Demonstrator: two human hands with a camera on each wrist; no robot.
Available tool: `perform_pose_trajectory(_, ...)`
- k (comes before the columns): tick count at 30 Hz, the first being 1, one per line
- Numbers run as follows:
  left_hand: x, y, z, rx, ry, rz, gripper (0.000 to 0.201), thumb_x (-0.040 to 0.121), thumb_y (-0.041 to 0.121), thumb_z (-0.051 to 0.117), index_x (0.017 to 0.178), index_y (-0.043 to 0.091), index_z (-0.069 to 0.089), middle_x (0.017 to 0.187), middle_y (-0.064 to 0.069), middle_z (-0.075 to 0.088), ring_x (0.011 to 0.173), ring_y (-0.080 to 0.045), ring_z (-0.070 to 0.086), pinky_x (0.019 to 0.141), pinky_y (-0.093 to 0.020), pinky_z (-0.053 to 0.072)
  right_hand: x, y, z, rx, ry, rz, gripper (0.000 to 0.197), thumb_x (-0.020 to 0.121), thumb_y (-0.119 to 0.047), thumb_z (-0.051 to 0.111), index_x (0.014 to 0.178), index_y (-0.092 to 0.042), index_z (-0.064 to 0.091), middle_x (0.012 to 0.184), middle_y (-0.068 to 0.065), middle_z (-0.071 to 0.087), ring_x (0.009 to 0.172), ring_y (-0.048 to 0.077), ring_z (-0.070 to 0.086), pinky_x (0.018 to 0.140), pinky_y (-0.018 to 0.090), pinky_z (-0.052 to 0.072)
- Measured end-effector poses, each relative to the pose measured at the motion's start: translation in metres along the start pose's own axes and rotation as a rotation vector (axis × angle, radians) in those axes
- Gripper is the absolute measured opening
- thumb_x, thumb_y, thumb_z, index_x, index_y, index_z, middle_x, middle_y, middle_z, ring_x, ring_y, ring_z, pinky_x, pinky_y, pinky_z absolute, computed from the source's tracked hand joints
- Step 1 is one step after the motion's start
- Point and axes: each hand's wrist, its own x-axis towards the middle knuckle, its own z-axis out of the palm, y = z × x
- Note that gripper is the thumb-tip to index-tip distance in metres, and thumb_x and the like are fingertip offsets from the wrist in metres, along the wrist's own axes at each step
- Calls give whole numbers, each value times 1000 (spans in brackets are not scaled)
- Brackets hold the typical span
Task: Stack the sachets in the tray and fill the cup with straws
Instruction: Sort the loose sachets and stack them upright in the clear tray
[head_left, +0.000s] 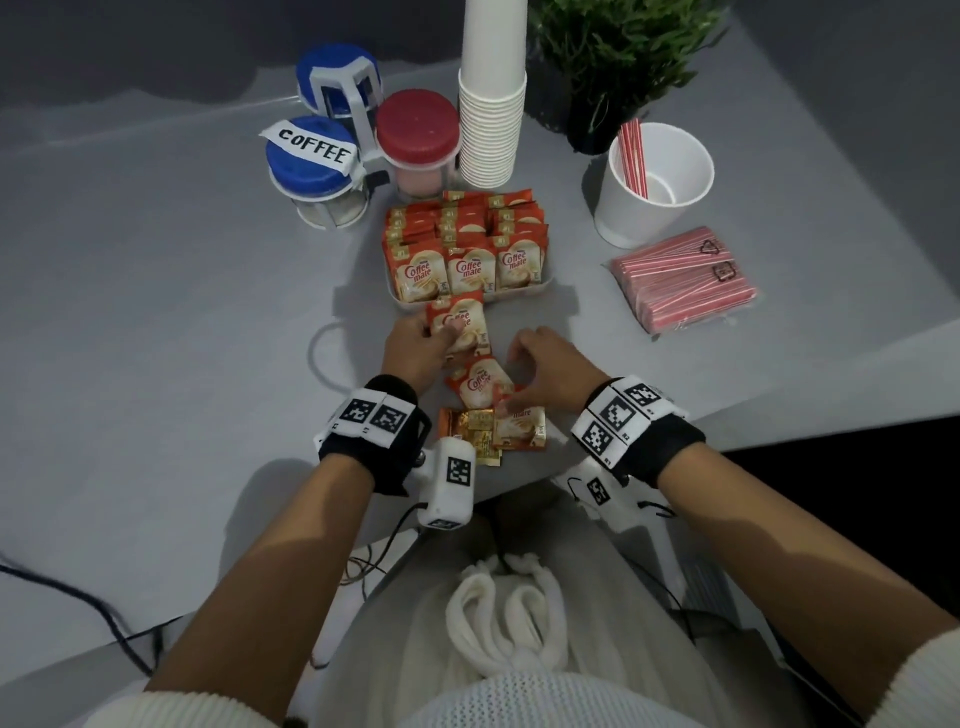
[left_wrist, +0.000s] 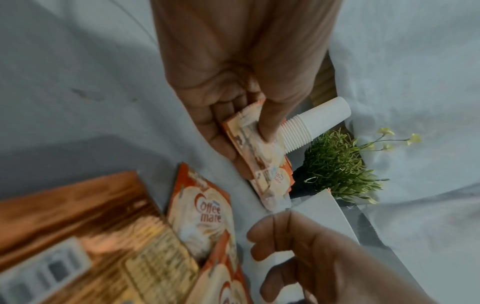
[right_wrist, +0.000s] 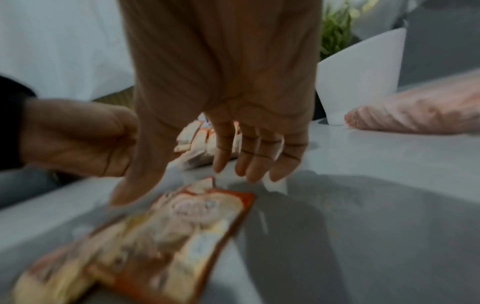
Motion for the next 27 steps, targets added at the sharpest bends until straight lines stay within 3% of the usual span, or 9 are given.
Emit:
perform_pose_trajectory(3,5,-13,0,2,19,-35,31,74,23,66,99,6,66,109,-23,66,103,-33,63,94,-54,48,-9,5,11,-207,-54,42,66,57,-31,84,109,-16,45,116,6,36,111,26,40,94,46,44)
perform_pose_trajectory(6,7,-21,0,0,-2,-79,21,68,30,67,84,17,67,105,-21,68,101,-35,64,92,-53,50,-9,8,15,-270,-66,73,67,63,-31,81,117,-13,45,125,8,33,118,27,37,100,46,41)
perform_pose_trajectory(8,1,-12,3,-32,8,-117,11,80,22,66,87,14,65,101,-17,68,96,-32,66,86,-51,53,-8,7,13,-239,-84,91,63,70,-28,77,120,-9,45,125,10,35,116,28,41,100,43,41)
perform_pose_trajectory(13,10,-12,3,58,58,-81,24,91,27,54,70,17,61,94,-16,67,98,-34,64,93,-48,50,-5,6,-5,7,-11,1,29,87,-11,58,114,-4,50,114,15,57,105,28,54,79,26,38)
perform_pose_trajectory(16,16,-9,5,124,50,-30,31,94,28,48,87,3,65,100,-21,67,100,-35,63,93,-48,49,-1,3,-18,204,69,-73,14,88,-7,56,102,-5,56,99,11,58,90,20,53,66,21,39)
perform_pose_trajectory(20,18,2,11,76,-18,61,31,92,38,46,90,11,62,103,-18,68,98,-31,63,92,-49,50,6,-3,-34,324,76,-120,18,86,-6,59,101,3,64,85,3,61,77,12,56,66,17,41)
perform_pose_trajectory(22,17,10,12,95,-10,100,27,96,28,44,84,9,59,88,-13,65,90,-27,61,84,-41,50,10,0,-41,332,104,-126,25,84,-6,62,108,-1,65,90,-2,63,78,6,57,74,19,43)
perform_pose_trajectory(24,18,15,12,117,27,140,26,98,19,43,78,6,56,74,-6,60,80,-21,56,73,-31,44,14,1,-47,373,123,-122,30,82,-7,65,112,-3,64,103,4,66,86,8,60,79,19,46)
perform_pose_trajectory(27,19,17,14,99,42,195,28,97,14,44,73,6,55,69,-6,57,66,-10,56,65,-21,44,18,0,-55,457,116,-124,26,82,-8,66,107,0,65,84,-3,64,57,-8,57,50,4,41)
